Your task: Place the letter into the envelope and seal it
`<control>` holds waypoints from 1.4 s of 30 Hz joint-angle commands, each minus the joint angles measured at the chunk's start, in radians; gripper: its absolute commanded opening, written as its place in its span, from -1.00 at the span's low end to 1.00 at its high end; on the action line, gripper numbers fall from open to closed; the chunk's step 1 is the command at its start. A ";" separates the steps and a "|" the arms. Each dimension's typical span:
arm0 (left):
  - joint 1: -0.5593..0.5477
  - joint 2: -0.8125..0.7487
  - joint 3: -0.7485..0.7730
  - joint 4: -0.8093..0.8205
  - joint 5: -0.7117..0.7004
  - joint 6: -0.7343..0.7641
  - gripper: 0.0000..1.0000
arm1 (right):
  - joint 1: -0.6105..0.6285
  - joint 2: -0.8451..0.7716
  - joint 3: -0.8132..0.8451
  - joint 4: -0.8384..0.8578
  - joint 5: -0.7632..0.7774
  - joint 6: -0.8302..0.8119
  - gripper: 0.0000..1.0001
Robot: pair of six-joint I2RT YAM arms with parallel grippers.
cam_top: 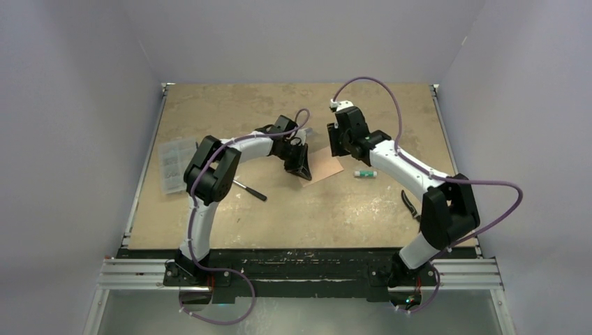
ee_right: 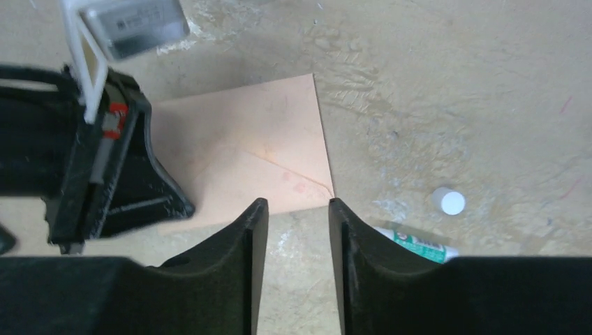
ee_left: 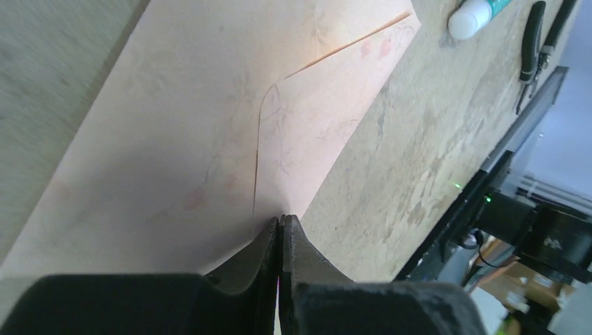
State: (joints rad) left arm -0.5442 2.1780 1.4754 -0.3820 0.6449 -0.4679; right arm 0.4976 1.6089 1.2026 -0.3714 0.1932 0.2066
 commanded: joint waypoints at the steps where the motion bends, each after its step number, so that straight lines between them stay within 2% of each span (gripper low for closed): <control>1: 0.017 -0.019 0.100 -0.079 -0.083 0.104 -0.93 | 0.004 -0.019 -0.017 -0.070 0.028 -0.117 -0.06; 4: 0.019 -0.053 0.132 -0.128 -0.210 0.099 -0.85 | -0.020 -0.011 -0.007 -0.134 0.049 -0.100 0.21; 6: 0.030 -0.072 0.140 -0.162 -0.285 0.101 -0.73 | -0.028 0.024 0.041 -0.180 0.076 -0.059 0.24; 13: 0.119 -0.153 0.093 -0.120 -0.406 0.039 -0.73 | -0.028 0.064 0.056 -0.267 0.180 -0.073 0.23; 19: 0.153 -0.153 0.100 -0.092 -0.351 0.039 -0.76 | -0.029 0.165 0.083 -0.359 0.218 -0.116 0.15; 22: 0.159 -0.142 0.108 -0.096 -0.338 0.041 -0.84 | -0.028 0.181 0.067 -0.374 0.240 -0.130 0.14; 28: 0.171 -0.147 0.086 -0.085 -0.317 0.032 -0.85 | -0.028 0.212 0.047 -0.317 0.292 -0.247 0.11; 34: 0.180 -0.146 0.086 -0.082 -0.307 0.028 -0.89 | -0.029 0.265 0.054 -0.289 0.237 -0.336 0.08; 42: 0.189 -0.152 0.078 -0.085 -0.299 0.029 -0.91 | -0.061 0.307 0.066 -0.244 0.264 -0.421 0.06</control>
State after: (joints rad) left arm -0.3676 2.0590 1.5585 -0.4870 0.3264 -0.4278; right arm 0.4644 1.9007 1.2457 -0.6632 0.4519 -0.1482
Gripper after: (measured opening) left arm 0.048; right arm 0.535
